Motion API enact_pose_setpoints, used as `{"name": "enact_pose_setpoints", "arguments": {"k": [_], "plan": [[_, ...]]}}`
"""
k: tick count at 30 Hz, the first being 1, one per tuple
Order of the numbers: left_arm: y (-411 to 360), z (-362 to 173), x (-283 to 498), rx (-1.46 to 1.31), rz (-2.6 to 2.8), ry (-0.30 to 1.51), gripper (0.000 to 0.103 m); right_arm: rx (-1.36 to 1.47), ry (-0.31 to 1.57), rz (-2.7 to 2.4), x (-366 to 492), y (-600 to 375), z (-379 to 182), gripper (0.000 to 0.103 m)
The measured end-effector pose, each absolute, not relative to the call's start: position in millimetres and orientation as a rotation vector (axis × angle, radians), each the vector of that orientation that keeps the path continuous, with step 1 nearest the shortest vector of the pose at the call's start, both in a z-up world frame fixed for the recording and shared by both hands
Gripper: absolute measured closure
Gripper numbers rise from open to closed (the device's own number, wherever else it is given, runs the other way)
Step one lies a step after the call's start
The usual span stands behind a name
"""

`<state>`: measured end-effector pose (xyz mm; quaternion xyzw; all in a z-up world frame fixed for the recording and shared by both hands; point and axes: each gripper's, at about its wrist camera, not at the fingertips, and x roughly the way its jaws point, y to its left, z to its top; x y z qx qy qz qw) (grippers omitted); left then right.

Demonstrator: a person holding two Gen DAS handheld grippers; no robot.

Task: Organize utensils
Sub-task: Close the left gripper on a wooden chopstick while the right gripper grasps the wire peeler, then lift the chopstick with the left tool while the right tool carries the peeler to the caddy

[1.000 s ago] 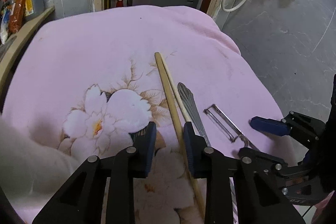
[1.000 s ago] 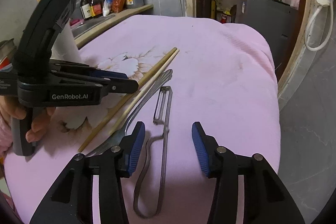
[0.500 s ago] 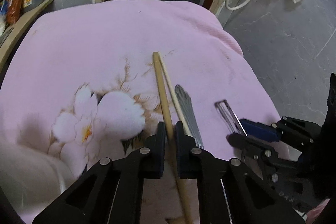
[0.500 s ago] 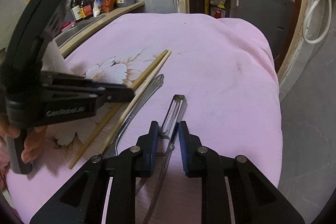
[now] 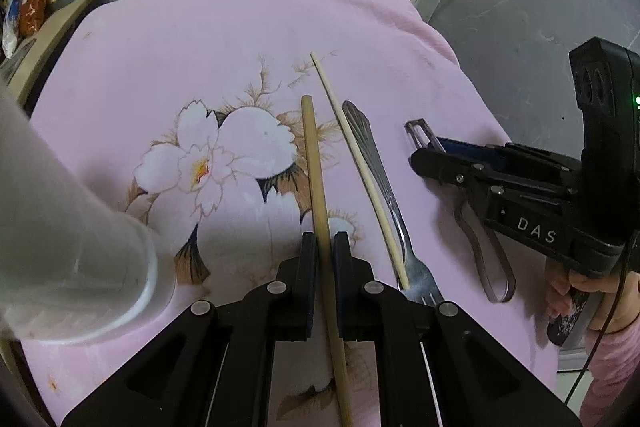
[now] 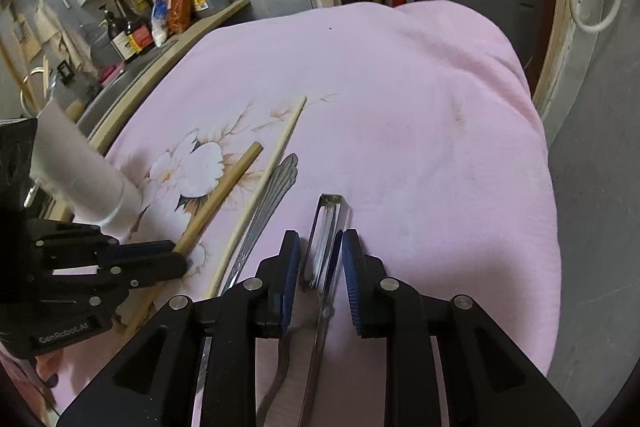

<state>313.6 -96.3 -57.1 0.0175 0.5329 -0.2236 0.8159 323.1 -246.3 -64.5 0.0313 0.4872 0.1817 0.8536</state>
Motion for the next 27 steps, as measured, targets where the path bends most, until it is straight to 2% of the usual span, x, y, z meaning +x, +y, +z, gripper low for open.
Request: {"name": "enact_pose_setpoints", "arguments": {"k": [9, 16, 19, 27], "plan": [[-93, -51, 297, -0.003, -0.454, 1.088, 0.099, 0.108, 0.984, 0.354, 305, -250, -53, 0.093], [-78, -21, 239, -0.028, -0.493, 0.821, 0.099, 0.115, 0.712, 0.39, 246, -256, -25, 0.093], [-66, -4, 212, -0.055, -0.49, 0.653, 0.099, 0.108, 0.557, 0.407, 218, -253, -10, 0.093], [-34, 44, 182, -0.13, -0.42, 0.307, 0.098, 0.043, 0.172, 0.456, 173, -216, 41, 0.093]]}}
